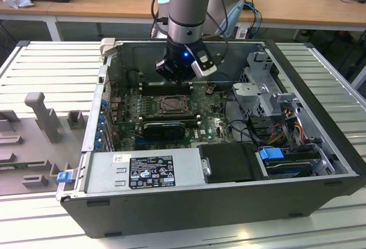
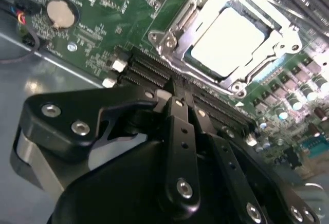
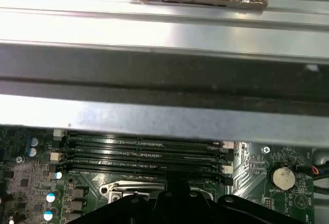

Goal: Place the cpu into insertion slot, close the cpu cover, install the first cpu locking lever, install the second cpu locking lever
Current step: 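Install the first cpu locking lever, then install the second cpu locking lever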

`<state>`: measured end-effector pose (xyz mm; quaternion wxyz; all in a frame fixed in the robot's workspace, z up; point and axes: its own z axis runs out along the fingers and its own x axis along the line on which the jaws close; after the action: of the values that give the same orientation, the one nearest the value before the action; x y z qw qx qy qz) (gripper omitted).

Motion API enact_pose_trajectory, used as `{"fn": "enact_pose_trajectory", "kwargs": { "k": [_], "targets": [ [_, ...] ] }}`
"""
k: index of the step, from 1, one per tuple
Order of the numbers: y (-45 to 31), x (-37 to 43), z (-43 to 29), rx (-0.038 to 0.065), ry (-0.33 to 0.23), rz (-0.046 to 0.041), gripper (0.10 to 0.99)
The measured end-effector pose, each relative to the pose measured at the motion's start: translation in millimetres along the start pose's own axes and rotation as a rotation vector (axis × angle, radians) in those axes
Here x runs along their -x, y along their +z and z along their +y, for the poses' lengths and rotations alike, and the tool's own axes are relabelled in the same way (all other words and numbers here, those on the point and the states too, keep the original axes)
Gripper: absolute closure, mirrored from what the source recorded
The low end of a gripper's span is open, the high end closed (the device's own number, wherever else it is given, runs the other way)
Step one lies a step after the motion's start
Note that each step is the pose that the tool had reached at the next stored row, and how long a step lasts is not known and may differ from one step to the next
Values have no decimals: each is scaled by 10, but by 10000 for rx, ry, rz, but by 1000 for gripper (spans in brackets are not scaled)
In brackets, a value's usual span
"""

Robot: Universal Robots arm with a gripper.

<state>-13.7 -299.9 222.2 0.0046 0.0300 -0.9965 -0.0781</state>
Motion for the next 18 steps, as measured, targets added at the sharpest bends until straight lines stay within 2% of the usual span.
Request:
{"fn": "enact_pose_trajectory", "kwargs": {
  "k": [8, 13, 18],
  "targets": [
    [-5, -2, -36, 0, 0, 0, 980],
    [-16, -6, -97, -1, 1, 0, 980],
    [-60, -6, -92, -1, 0, 0, 980]
  ]
}}
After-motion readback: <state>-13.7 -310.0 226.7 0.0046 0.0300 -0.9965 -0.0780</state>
